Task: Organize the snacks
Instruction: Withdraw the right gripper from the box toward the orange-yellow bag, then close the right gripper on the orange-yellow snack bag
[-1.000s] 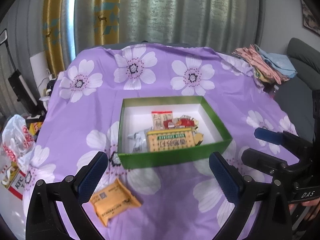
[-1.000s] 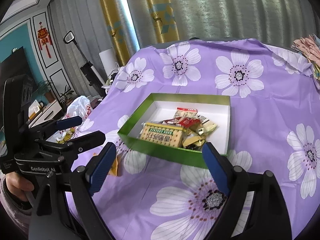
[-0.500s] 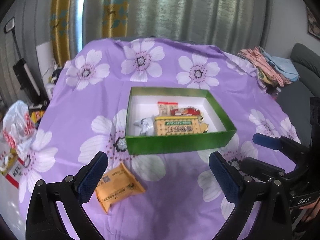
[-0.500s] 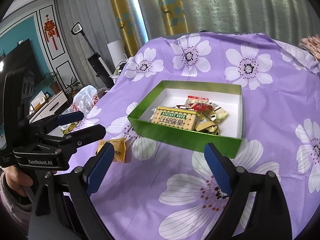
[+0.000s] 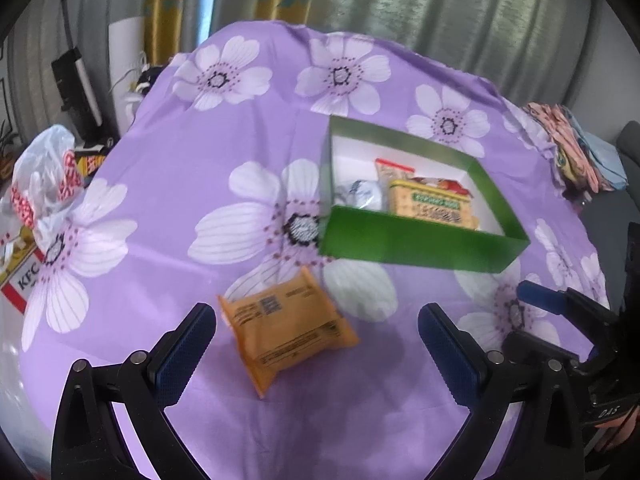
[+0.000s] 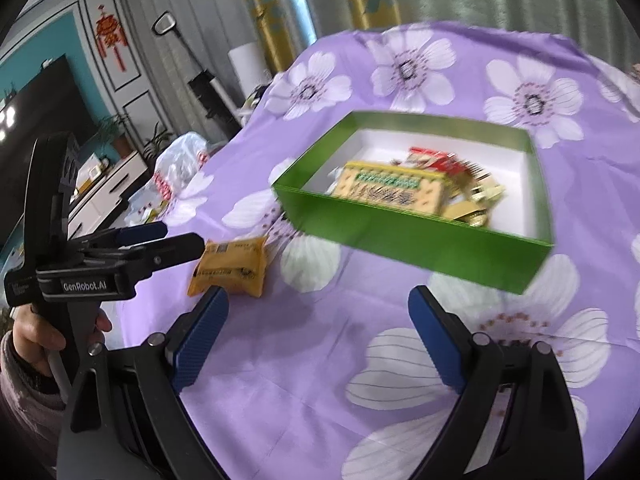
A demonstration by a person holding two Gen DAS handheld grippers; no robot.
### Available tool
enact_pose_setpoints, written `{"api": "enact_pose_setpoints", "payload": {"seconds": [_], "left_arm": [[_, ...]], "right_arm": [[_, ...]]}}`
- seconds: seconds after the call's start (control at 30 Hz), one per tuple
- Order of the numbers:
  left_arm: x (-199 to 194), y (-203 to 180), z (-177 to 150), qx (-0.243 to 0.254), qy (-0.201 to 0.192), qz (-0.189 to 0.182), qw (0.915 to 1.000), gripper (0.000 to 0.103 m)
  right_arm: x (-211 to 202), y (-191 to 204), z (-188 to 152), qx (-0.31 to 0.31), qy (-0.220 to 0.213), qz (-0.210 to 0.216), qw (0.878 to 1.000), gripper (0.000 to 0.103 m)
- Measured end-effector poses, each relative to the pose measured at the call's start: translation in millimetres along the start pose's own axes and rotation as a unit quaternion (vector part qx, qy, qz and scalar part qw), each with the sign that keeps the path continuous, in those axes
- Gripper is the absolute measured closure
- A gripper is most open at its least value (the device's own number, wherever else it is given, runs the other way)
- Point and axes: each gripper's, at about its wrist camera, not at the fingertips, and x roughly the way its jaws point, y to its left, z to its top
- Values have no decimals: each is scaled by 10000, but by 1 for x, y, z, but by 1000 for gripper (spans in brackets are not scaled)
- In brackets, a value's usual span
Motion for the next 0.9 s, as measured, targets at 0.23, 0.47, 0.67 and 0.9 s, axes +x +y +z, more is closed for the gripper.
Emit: {"api": "enact_pose_setpoints", "payload": {"seconds": [0.23,0.47,0.67,0.9], "left_arm": [[9,25,-8,-187,189,42,9996,2],[17,46,-10,-467,310,-46,9984,2],[26,54,-12,-581,427,-177,9972,2],[32,56,-14,-657,485,-334,9961,2]], "right_arm": [[33,18,2,-194,255,300,9990,1],[63,34,10,-431,446,461,9970,1],[85,42,10,-571,627,572,9948,1],[102,52,11,-834,784,680,9911,1]]}}
